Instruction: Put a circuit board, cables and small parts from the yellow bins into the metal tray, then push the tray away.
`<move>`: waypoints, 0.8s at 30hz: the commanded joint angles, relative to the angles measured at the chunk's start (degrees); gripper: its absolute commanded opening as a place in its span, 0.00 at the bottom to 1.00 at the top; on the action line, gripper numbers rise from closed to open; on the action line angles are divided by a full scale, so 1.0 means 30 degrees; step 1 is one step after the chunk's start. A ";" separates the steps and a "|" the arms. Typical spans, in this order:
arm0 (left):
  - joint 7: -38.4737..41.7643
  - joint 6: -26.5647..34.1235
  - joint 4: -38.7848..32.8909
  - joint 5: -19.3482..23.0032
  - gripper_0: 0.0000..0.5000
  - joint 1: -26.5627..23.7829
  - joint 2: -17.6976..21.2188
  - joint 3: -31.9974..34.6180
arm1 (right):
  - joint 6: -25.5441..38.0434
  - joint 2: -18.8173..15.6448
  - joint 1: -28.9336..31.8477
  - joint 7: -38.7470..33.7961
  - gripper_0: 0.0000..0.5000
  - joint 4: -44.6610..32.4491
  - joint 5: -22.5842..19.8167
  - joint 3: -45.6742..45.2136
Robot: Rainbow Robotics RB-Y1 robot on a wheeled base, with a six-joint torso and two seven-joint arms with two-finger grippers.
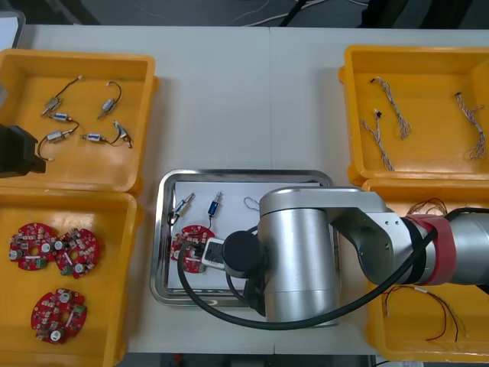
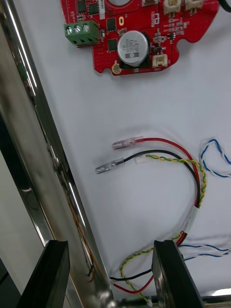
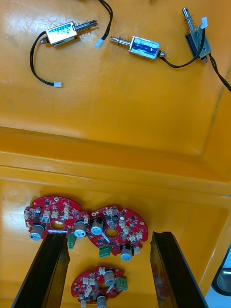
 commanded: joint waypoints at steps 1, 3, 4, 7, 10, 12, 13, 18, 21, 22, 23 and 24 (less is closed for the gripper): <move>-0.1711 0.0156 -0.0394 0.0146 1.00 0.0360 0.0897 0.0597 | -0.0229 0.1192 -0.1044 0.1125 1.00 0.0582 0.0214 0.1011; -0.1741 0.0156 -0.0394 0.0175 1.00 0.0360 0.0897 0.0597 | -0.0259 0.1397 -0.1073 0.1213 1.00 0.0816 0.0068 0.1011; -0.1741 0.0156 -0.0394 0.0175 1.00 0.0360 0.0897 0.0597 | -0.0259 0.1455 -0.1073 0.1213 1.00 0.0846 0.0038 0.1041; -0.1741 0.0156 -0.0394 0.0175 1.00 0.0360 0.0897 0.0597 | -0.0259 0.1514 -0.1103 0.1418 1.00 0.0963 -0.0108 0.1099; -0.1741 0.0186 -0.0394 0.0175 1.00 0.0390 0.0897 0.0597 | -0.0259 0.1514 -0.1073 0.1623 1.00 0.0963 -0.0255 0.1187; -0.1741 0.0215 -0.0394 0.0175 1.00 0.0360 0.0897 0.0568 | -0.0259 0.1514 -0.1073 0.1770 1.00 0.0963 -0.0284 0.1275; -0.1741 0.0215 -0.0394 0.0204 1.00 0.0360 0.0897 0.0597 | -0.0259 0.1514 -0.1073 0.1828 1.00 0.0963 -0.0284 0.1392; -0.1741 0.0215 -0.0394 0.0204 1.00 0.0360 0.0897 0.0597 | -0.0259 0.1543 -0.1073 0.2033 1.00 0.0963 -0.0020 0.1861; -0.1741 0.0215 -0.0394 0.0204 1.00 0.0360 0.0897 0.0597 | -0.0259 0.1602 -0.1044 0.2121 1.00 0.0992 0.0038 0.2037; -0.1741 0.0215 -0.0394 0.0204 1.00 0.0360 0.0897 0.0597 | -0.0259 0.1690 -0.1015 0.2121 1.00 0.0992 0.0097 0.2154; -0.1741 0.0215 -0.0394 0.0204 1.00 0.0360 0.0897 0.0597 | -0.0259 0.1748 -0.1044 0.2121 1.00 0.0963 0.0243 0.2242; -0.1741 0.0215 -0.0394 0.0204 1.00 0.0360 0.0897 0.0597 | -0.0259 0.1866 -0.0956 0.2063 1.00 0.0992 0.0361 0.2359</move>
